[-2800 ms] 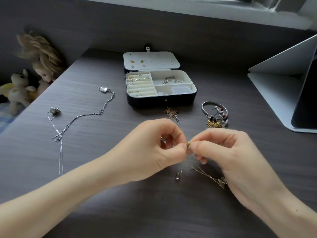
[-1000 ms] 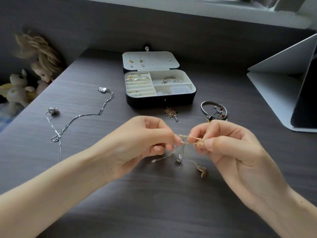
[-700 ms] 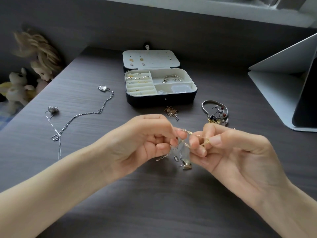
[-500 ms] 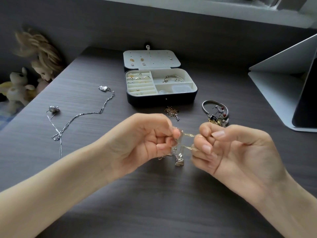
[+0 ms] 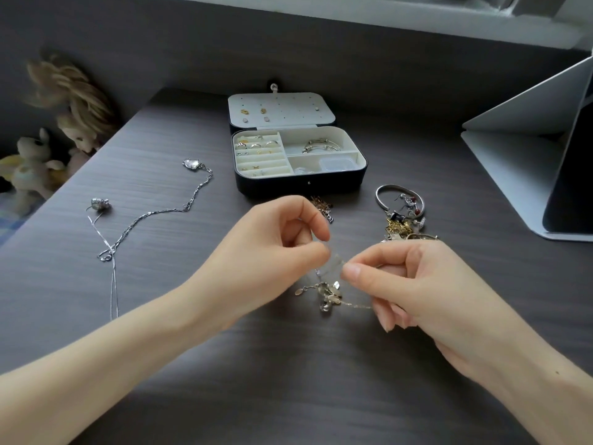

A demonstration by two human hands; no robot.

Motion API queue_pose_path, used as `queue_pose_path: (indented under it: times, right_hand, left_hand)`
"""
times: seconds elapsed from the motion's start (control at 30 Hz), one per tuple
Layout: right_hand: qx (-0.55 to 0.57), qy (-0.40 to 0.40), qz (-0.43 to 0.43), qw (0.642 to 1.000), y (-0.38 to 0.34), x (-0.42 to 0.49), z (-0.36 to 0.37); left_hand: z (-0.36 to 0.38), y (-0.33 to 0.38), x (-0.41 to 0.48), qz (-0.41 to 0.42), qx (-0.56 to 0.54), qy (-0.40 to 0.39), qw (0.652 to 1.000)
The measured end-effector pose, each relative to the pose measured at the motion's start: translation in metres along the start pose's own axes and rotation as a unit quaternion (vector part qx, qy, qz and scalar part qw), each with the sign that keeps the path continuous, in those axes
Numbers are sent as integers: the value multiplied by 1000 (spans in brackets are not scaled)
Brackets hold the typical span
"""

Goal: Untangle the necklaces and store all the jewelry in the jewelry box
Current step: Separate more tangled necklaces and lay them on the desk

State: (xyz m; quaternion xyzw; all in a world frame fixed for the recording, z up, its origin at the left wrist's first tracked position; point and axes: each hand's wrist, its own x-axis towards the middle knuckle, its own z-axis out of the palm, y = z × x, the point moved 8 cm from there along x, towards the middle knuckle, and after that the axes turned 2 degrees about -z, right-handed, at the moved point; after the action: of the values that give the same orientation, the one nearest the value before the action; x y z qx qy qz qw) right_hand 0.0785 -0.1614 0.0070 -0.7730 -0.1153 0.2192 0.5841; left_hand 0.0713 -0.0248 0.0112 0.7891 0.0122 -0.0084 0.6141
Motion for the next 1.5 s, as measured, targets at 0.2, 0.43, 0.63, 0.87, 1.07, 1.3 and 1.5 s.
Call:
queue_pose_path:
  times: [0.2, 0.43, 0.63, 0.87, 1.07, 1.3, 1.5]
  right_hand:
    - [60, 29, 14, 998, -1, 2, -7]
    - [120, 30, -5, 992, -2, 3, -13]
    - [238, 7, -11, 971, -6, 3, -11]
    - [340, 14, -58, 939, -16, 1, -15]
    - [307, 21, -75, 949, -18, 0, -17]
    - [183, 44, -129, 974, -26, -5, -19]
    - [157, 135, -246, 947, -45, -16, -43]
  left_hand:
    - [-3, -3, 1, -24, 14, 20, 999]
    - [0, -15, 5, -108, -104, 2, 989]
    - [-2, -26, 10, -184, -219, -7, 958]
    - [-7, -31, 11, -246, -345, -12, 906]
    - [-8, -32, 11, -252, -368, 6, 895]
    - [-16, -10, 18, -123, -306, 21, 944]
    - [-21, -2, 17, -84, -265, 25, 960]
